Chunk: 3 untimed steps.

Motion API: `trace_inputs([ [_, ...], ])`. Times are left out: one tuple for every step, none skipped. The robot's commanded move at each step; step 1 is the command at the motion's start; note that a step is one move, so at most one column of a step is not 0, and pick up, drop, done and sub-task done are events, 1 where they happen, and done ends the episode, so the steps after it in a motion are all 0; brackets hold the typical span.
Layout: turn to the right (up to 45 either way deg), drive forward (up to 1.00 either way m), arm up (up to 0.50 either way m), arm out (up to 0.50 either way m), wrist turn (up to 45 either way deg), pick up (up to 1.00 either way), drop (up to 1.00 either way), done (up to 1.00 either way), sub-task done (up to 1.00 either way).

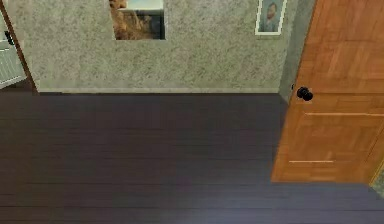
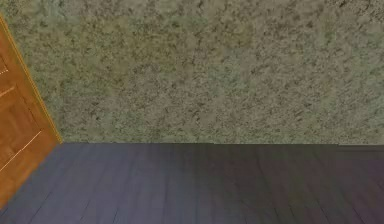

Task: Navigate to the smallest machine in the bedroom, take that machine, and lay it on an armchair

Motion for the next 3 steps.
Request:
trace_inputs([
  [-42.0, 0.00, 0.00, 0.00, 0.0, 0.00, 0.00, 0.00, 0.00],
  [0.0, 1.00, 0.00, 0.00, 0.0, 0.00, 0.00, 0.00, 0.00],
  [-45.0, 0.00, 0.00, 0.00, 0.0, 0.00, 0.00, 0.00, 0.00],
])
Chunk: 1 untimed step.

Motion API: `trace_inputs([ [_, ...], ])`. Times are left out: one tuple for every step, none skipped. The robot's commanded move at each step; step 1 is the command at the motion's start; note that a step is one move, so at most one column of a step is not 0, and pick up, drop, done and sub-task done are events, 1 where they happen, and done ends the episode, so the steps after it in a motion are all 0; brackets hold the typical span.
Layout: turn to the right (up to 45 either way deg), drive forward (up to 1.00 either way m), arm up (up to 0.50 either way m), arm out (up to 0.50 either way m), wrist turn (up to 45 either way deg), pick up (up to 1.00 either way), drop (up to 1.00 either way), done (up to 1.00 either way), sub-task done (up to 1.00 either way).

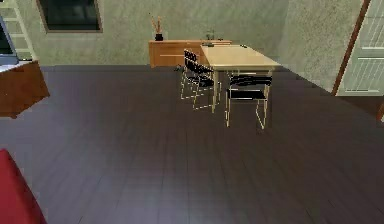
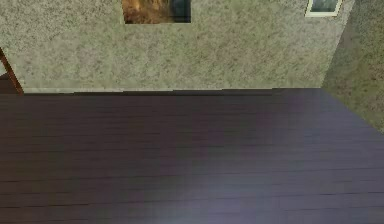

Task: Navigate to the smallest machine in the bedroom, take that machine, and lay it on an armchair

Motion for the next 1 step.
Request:
trace_inputs([
  [0.0, 0.85, 0.00, 0.00, 0.0, 0.00, 0.00, 0.00, 0.00],
])
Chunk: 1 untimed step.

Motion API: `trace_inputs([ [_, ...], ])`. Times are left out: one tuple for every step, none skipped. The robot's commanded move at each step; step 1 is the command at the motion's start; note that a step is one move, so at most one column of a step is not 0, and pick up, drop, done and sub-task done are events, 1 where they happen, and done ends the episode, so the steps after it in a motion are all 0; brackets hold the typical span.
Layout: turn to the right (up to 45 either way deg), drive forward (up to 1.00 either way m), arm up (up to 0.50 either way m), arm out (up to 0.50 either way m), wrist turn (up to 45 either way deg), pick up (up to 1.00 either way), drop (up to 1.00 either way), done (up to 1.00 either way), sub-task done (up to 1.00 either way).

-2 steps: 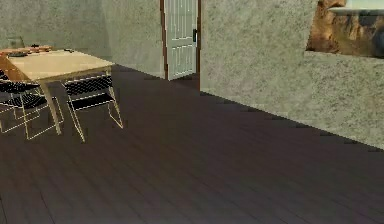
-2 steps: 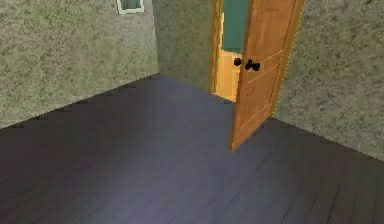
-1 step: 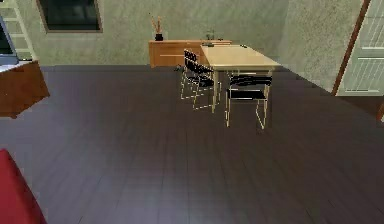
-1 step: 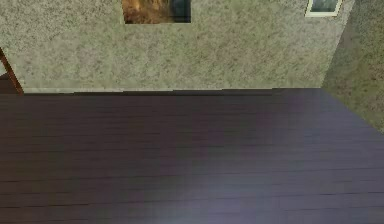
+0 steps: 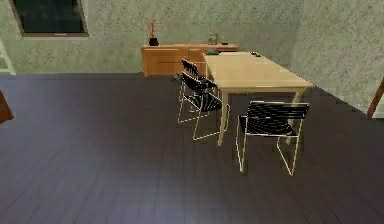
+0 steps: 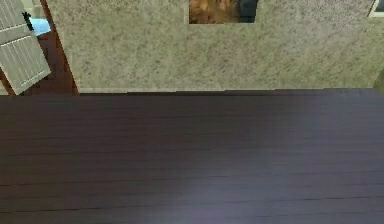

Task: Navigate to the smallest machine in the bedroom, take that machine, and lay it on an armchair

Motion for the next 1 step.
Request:
trace_inputs([
  [-18.0, 0.00, 0.00, 0.00, 0.0, 0.00, 0.00, 0.00, 0.00],
])
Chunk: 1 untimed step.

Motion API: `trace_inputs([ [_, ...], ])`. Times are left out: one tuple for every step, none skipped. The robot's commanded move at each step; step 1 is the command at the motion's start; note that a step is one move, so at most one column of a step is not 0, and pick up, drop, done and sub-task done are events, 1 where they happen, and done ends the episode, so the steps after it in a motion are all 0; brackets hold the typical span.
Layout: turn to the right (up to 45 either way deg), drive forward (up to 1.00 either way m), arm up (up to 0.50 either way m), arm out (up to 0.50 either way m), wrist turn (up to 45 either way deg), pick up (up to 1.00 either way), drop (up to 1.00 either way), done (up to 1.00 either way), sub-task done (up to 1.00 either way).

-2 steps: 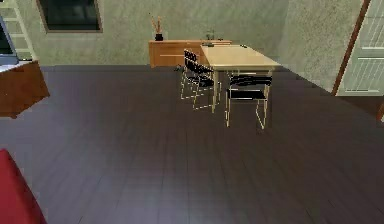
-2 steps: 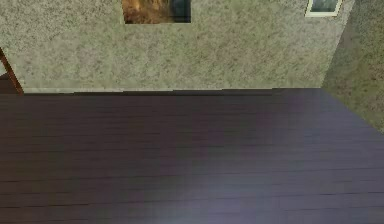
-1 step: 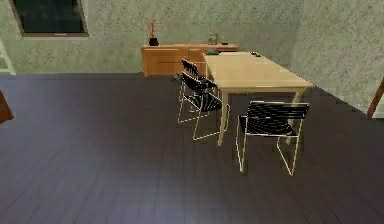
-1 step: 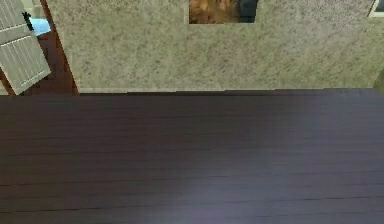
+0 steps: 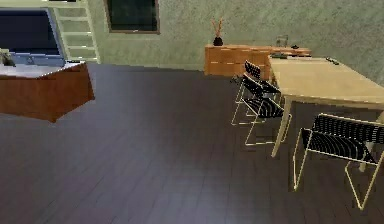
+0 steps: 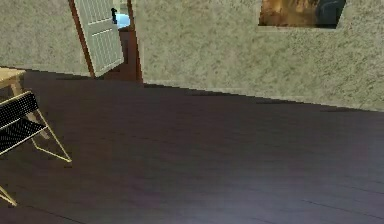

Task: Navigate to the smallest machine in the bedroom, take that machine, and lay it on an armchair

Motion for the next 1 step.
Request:
trace_inputs([
  [0.0, 1.00, 0.00, 0.00, 0.0, 0.00, 0.00, 0.00, 0.00],
])
